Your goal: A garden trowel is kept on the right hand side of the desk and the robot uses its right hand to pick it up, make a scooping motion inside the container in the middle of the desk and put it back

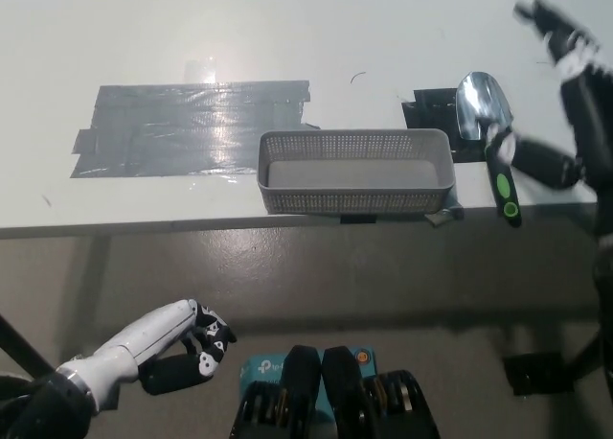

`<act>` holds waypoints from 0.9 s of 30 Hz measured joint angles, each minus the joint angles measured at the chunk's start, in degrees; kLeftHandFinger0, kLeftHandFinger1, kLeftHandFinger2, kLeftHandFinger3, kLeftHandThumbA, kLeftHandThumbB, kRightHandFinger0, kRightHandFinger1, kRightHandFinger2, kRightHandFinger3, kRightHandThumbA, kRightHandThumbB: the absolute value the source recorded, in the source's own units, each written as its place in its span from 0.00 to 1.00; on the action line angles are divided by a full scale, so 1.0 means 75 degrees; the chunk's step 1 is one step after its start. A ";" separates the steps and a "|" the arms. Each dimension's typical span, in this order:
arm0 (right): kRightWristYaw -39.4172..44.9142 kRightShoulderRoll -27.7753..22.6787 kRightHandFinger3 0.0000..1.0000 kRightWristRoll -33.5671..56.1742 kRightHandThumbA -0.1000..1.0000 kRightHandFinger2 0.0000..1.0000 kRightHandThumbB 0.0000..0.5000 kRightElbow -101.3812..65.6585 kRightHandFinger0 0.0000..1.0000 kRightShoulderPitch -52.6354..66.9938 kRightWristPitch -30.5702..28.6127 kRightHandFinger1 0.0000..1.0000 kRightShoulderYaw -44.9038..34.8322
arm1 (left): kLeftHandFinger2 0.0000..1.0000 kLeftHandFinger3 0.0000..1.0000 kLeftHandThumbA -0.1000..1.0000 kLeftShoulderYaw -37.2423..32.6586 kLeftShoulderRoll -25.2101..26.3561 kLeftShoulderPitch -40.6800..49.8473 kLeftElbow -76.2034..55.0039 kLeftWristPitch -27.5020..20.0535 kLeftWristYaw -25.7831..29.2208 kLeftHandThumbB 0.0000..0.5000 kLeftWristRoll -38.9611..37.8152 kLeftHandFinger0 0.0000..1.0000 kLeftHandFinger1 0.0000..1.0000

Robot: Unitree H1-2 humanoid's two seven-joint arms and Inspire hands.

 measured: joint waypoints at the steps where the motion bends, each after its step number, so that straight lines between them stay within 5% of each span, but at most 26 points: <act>1: -0.0068 0.0082 1.00 -0.0141 0.82 1.00 0.77 0.0054 1.00 -0.0094 0.0059 1.00 -0.0027 | 0.64 0.89 0.55 0.0002 0.0000 0.0007 -0.0021 0.0003 -0.0009 0.00 0.0008 0.50 0.51; 3: -0.0210 0.0238 1.00 -0.0369 0.73 1.00 0.75 0.0252 1.00 -0.0211 0.0131 1.00 -0.0061 | 0.64 0.89 0.54 0.0003 -0.0003 0.0011 -0.0033 0.0016 -0.0032 0.00 0.0022 0.49 0.51; 4: -0.0255 0.0276 1.00 -0.0428 0.86 1.00 0.79 0.0311 1.00 -0.0224 0.0150 1.00 -0.0072 | 0.64 0.89 0.54 0.0004 -0.0008 0.0011 -0.0034 0.0020 -0.0040 0.00 0.0028 0.48 0.50; 13: -0.0815 0.0649 1.00 -0.1298 0.70 1.00 0.79 0.2741 1.00 -0.0716 0.0685 1.00 0.0092 | 0.63 0.87 0.58 0.0023 -0.0018 0.0031 -0.0055 0.0032 -0.0079 0.00 0.0052 0.47 0.50; 27: -0.1095 0.0749 1.00 -0.1371 0.66 1.00 0.81 0.5545 1.00 -0.1321 0.1128 1.00 0.0231 | 0.64 0.90 0.61 0.0052 -0.0025 0.0031 -0.0099 0.0111 -0.0125 0.00 0.0185 0.48 0.51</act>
